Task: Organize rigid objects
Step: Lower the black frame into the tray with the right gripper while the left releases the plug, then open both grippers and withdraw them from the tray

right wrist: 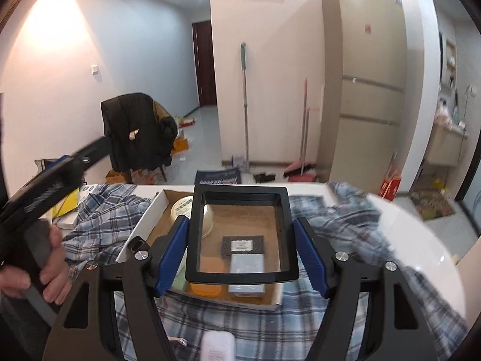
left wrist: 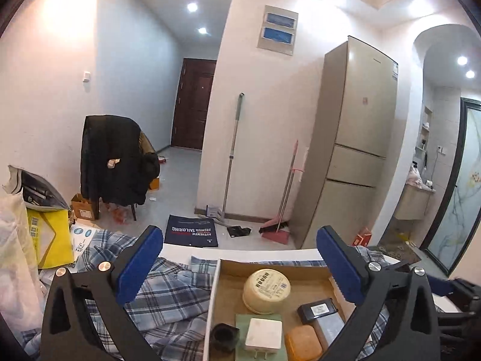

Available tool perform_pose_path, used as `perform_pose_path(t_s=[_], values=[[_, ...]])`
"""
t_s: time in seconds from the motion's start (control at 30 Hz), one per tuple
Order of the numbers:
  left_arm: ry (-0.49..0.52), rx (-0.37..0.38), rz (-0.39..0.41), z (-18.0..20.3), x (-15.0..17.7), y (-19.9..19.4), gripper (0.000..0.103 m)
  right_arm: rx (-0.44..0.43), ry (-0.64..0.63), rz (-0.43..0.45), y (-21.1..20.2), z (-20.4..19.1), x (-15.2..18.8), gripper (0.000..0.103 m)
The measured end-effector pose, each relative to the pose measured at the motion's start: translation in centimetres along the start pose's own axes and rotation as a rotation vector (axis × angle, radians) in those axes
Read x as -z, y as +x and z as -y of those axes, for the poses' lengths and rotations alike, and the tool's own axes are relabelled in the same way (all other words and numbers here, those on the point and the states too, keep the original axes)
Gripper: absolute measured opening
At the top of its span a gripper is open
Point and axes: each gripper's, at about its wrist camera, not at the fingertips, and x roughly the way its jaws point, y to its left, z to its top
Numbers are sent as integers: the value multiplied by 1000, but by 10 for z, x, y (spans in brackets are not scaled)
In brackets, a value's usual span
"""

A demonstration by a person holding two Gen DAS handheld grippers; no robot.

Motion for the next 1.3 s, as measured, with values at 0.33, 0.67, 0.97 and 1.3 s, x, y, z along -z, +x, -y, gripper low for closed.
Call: perform_pose_path(t_s=[0.33, 0.67, 0.97, 1.3], values=[[30, -16, -24, -14, 14, 13, 103, 27, 9, -192, 86, -5, 19, 69], [36, -19, -9, -12, 12, 9, 103, 77, -15, -261, 120, -7, 39, 69], [57, 13, -22, -8, 5, 3, 103, 72, -32, -256, 118, -7, 34, 69], [68, 60, 58, 8, -7, -25, 103, 54, 0, -43, 27, 5, 7, 88]])
